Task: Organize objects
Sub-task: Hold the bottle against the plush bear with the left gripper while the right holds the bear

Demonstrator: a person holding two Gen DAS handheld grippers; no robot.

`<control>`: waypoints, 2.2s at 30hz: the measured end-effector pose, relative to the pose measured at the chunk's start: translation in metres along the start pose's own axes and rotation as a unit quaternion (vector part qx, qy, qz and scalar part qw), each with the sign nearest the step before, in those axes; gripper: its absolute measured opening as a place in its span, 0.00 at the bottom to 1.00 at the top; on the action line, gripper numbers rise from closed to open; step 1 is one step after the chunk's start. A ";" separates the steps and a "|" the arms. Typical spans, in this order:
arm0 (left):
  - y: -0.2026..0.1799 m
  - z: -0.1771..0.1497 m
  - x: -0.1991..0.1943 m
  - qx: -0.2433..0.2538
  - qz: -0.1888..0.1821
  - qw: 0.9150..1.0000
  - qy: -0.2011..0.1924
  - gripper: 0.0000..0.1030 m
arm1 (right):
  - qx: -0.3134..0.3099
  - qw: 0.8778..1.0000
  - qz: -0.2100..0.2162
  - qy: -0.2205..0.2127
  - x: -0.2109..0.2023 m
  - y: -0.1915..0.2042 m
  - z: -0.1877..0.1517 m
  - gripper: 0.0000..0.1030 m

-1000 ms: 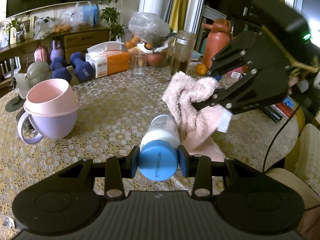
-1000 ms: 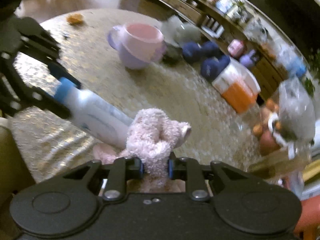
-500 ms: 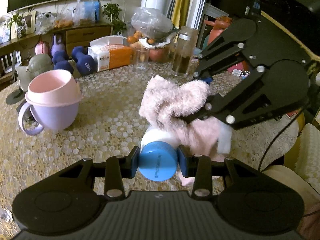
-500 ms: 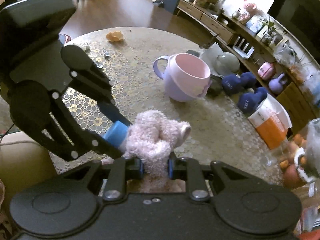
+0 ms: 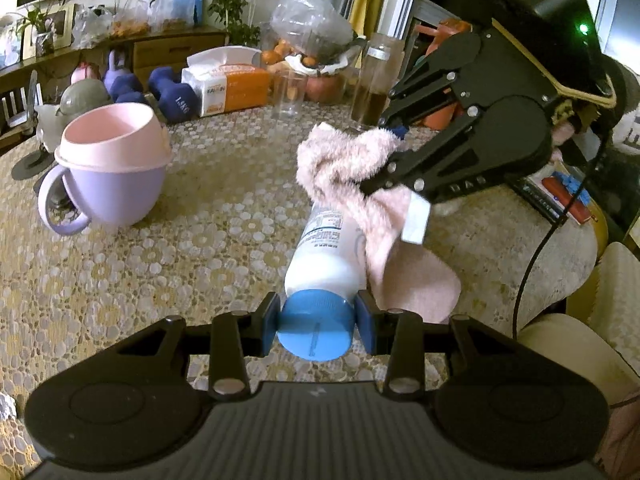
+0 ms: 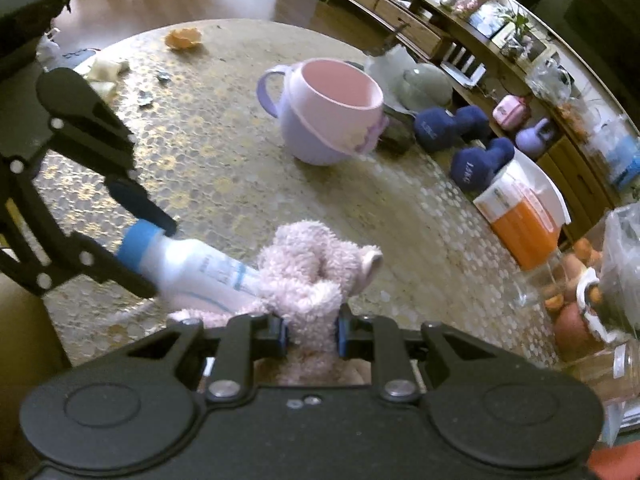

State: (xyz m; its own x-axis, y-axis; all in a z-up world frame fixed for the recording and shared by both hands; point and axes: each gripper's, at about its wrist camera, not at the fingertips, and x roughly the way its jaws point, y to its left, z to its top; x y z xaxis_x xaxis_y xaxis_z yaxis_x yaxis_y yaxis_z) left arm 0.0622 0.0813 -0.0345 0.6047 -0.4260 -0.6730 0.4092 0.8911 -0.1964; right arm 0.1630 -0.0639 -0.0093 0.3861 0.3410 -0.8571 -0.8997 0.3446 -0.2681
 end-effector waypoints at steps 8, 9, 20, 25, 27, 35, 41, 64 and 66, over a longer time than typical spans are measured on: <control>0.004 -0.010 0.006 -0.011 -0.003 1.000 0.010 0.38 | 0.018 1.000 -0.015 0.006 0.010 -0.011 -0.002 0.19; 0.004 -0.011 0.006 -0.012 -0.003 1.000 0.011 0.38 | 0.022 1.000 -0.016 0.006 0.011 -0.013 -0.002 0.19; 0.003 -0.018 0.012 -0.008 -0.001 1.000 0.021 0.38 | 0.063 0.995 -0.063 0.034 0.031 -0.030 -0.007 0.19; 0.003 -0.018 0.012 -0.009 0.000 1.000 0.020 0.38 | 0.080 0.995 -0.058 0.021 0.011 -0.033 -0.016 0.19; 0.002 -0.017 0.012 -0.006 0.002 1.000 0.020 0.38 | 0.081 0.996 -0.047 0.011 -0.003 -0.028 -0.016 0.19; 0.000 -0.016 0.011 -0.003 0.007 1.000 0.020 0.38 | 0.029 0.999 0.003 -0.023 -0.045 0.014 -0.003 0.19; 0.000 -0.014 0.010 -0.004 0.008 1.000 0.017 0.38 | 0.000 0.998 0.054 -0.036 -0.048 0.047 0.007 0.19; 0.005 -0.015 0.015 -0.009 0.005 1.000 0.023 0.38 | 0.030 0.999 0.027 -0.001 -0.003 0.020 -0.001 0.20; 0.006 -0.016 0.015 -0.012 0.003 1.000 0.023 0.38 | 0.040 0.999 0.017 0.000 -0.001 0.012 -0.004 0.20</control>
State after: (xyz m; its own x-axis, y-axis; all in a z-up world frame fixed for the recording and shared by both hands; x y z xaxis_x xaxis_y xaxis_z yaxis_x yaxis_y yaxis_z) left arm 0.0629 0.0824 -0.0567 0.5755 -0.4127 -0.7060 0.3882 0.8977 -0.2084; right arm 0.1509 -0.0636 -0.0133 0.3549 0.3533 -0.8656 -0.8935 0.4008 -0.2028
